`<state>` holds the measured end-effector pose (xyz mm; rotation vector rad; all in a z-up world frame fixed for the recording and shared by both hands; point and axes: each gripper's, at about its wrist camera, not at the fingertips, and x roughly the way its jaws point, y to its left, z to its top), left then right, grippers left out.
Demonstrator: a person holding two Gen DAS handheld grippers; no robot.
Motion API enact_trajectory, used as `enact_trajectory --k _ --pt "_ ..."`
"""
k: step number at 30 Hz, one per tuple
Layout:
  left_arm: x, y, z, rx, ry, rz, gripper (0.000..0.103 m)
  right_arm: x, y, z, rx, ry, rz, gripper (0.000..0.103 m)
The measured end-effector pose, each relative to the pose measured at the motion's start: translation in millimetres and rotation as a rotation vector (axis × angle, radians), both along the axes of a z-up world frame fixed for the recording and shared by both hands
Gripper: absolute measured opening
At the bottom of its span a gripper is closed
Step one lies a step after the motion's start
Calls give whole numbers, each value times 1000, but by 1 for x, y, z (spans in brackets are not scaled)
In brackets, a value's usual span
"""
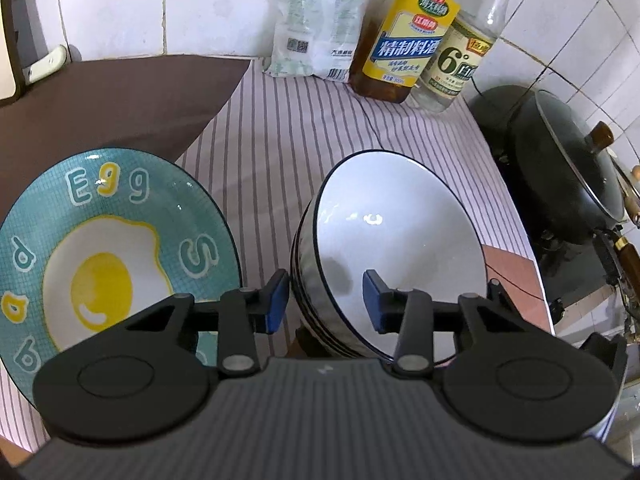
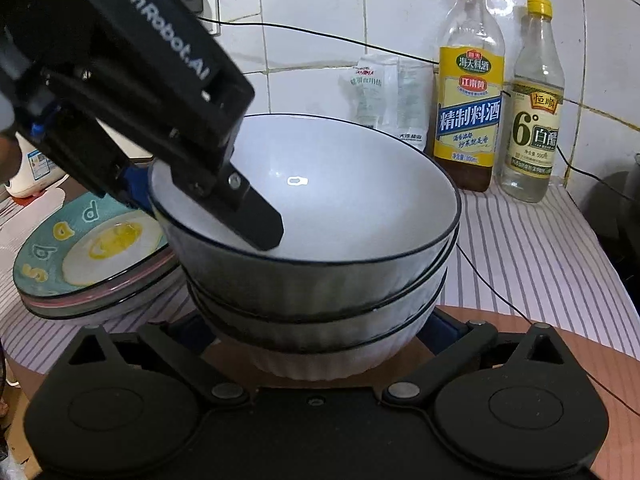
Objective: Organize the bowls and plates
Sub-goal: 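Carry the bowl stack and lower it onto the egg plate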
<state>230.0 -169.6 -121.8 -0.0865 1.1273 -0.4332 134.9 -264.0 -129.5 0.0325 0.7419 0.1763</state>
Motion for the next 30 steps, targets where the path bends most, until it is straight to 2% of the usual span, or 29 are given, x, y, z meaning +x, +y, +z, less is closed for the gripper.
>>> enact_trajectory --k 9,19,26,30 --pt "-2 1 -8 -6 -19 -4 36 8 -6 -2 36 13 17 103" --pt "-2 2 -8 -5 -9 -32 36 10 0 -4 -1 20 29 103" --pt "-2 8 -2 -10 1 -61 36 2 2 -1 15 -17 3 103" --pt "-7 10 6 4 -35 -79 36 -3 7 3 19 -61 -19 103"
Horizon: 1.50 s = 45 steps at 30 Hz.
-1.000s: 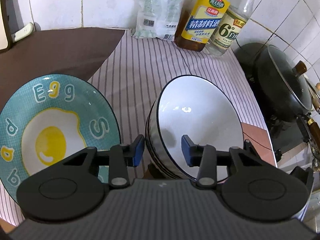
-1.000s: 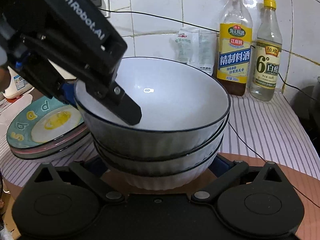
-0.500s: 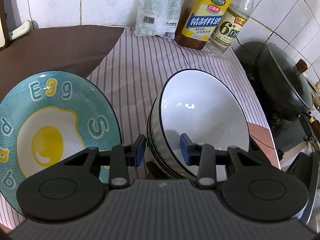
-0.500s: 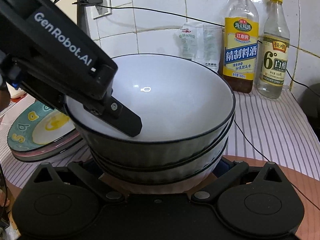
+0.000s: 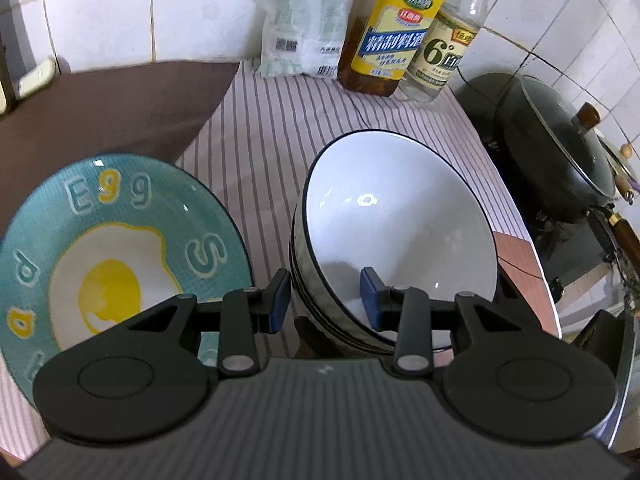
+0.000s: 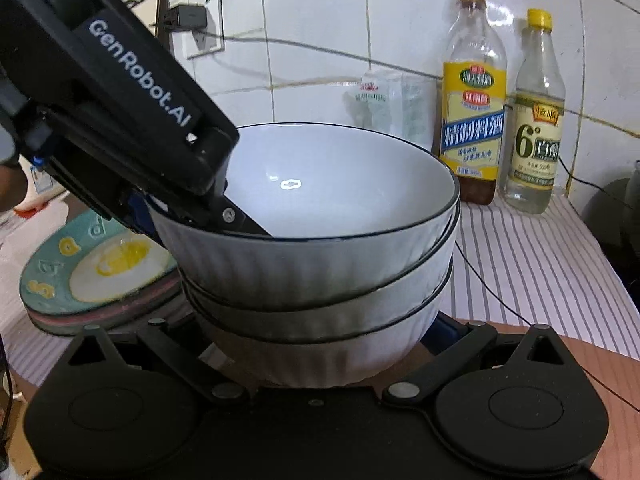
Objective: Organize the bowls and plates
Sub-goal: 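Carry the bowl stack and lower it onto the egg plate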
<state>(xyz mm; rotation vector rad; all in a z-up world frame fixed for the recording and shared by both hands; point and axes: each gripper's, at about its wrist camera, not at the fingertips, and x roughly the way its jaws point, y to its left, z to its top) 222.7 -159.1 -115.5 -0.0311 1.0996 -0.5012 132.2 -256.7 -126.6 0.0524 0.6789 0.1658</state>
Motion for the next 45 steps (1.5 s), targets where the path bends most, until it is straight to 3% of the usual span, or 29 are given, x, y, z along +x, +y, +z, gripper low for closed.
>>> enact_trajectory --k 12,21,34,45 --pt "-9 46 58 -33 -68 28 36 -2 35 53 -18 -119 36 103" --pt "-10 107 85 1 -91 105 36 16 89 72 8 -142 131 103" --pt "-2 145 57 102 -64 137 36 40 136 39 78 -36 190 103" --pt "8 152 32 121 -38 139 36 45 148 18 72 38 185 103"
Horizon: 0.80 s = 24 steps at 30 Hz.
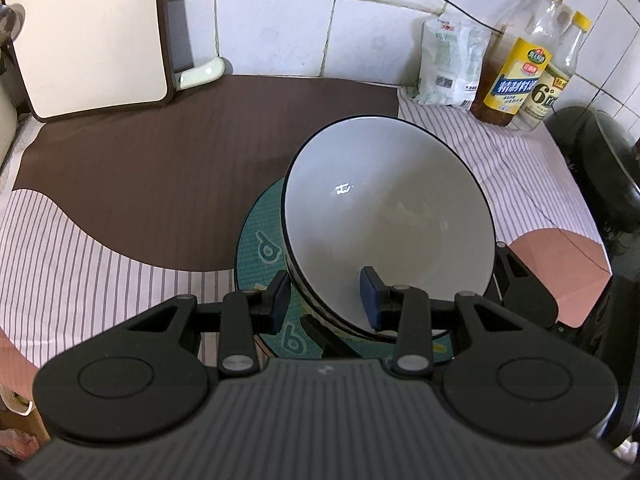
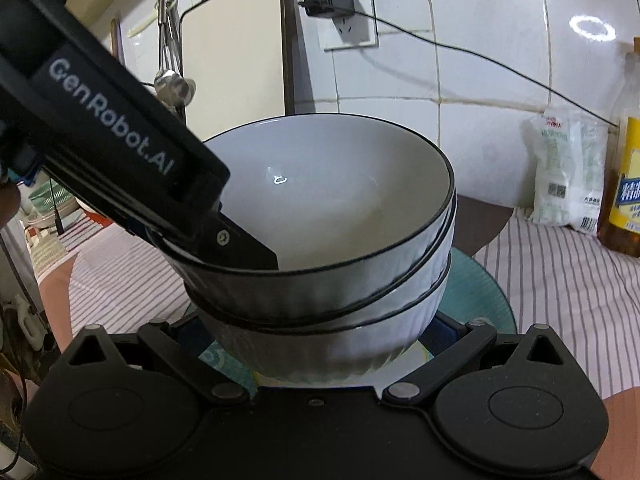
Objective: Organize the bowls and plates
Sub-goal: 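Carry the bowl stack and lower it onto the egg plate, then open both grippers and pull them back from the bowls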
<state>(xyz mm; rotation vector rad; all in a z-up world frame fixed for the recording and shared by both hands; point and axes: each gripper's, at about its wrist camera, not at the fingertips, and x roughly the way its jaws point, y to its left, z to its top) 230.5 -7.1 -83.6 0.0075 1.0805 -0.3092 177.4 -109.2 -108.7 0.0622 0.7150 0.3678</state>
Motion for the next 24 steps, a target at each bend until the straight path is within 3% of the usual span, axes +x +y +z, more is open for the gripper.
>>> enact_trajectory --k 17,24 --pt "-3 -5 -10 45 -22 -25 36 1 12 -9 -80 27 -14 103" --pt "-7 4 -8 -23 -23 35 36 3 16 0 -110 87 -29 102"
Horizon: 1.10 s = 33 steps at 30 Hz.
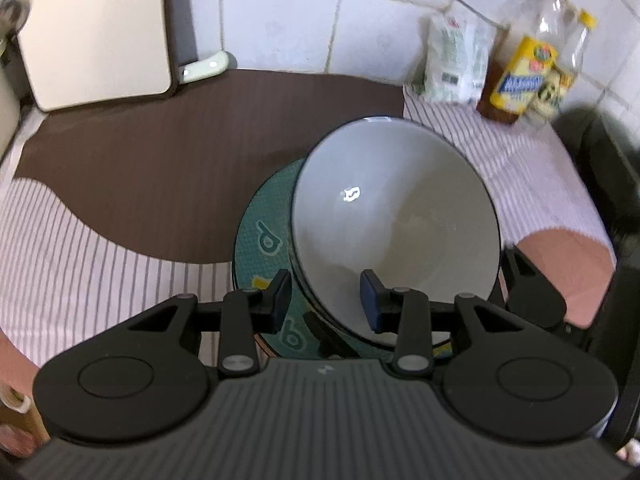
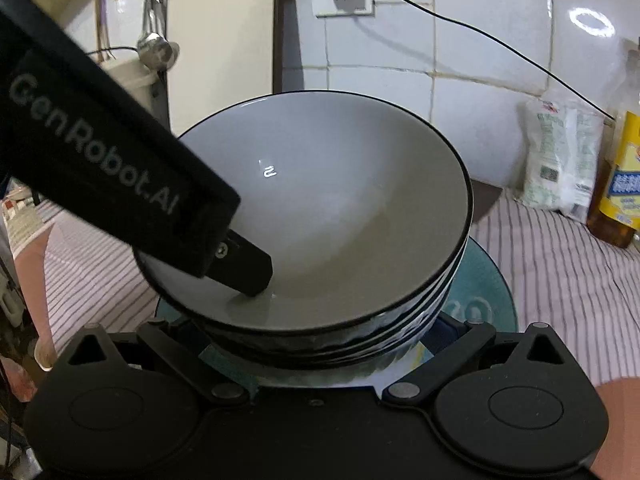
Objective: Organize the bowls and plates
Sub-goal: 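Open both grippers and pull them back from the bowls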
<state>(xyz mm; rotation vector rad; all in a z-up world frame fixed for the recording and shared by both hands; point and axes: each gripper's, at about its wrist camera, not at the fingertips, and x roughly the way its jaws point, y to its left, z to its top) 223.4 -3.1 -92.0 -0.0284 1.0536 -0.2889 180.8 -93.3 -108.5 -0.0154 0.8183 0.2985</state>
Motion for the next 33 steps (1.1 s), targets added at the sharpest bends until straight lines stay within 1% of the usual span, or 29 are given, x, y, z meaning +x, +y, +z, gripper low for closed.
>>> enact_trajectory --k 3,6,8,10,16,18,20,21,23,26,28,30,33 --pt "-9 6 10 -8 -40 26 39 -13 2 11 -45 -16 5 103" --pt "-20 13 25 -17 -82 37 41 -28 -4 25 -30 -20 -10 103" --pt "-29 16 36 -17 -107 34 42 -37 -11 36 -1 -22 -41 103" --pt "-39 19 46 -11 -136 27 45 -48 -19 49 21 -33 -82 103" --pt "-73 27 75 -1 -197 17 52 -75 -37 81 31 -59 -189 103" --pt "-84 30 85 0 -215 23 55 -82 -42 92 26 -64 -208 103" --pt "-92 33 94 0 -227 30 58 -90 -42 102 -6 -83 -237 102" --pt "-97 34 98 -5 -236 35 61 -94 -43 108 -20 -94 -250 103" --pt "-105 40 106 -16 -248 48 63 -100 -49 117 -27 -87 -256 103" --pt "-116 43 116 -6 -266 58 65 -107 -57 132 -48 -66 -279 103" --pt "-123 45 122 -5 -279 62 68 -112 -61 142 -61 -57 -308 103" --pt "-132 47 128 -7 -292 62 73 -118 -66 152 -48 -50 -329 103" --pt "-146 49 135 2 -308 62 77 -129 -70 166 -50 -52 -358 103"
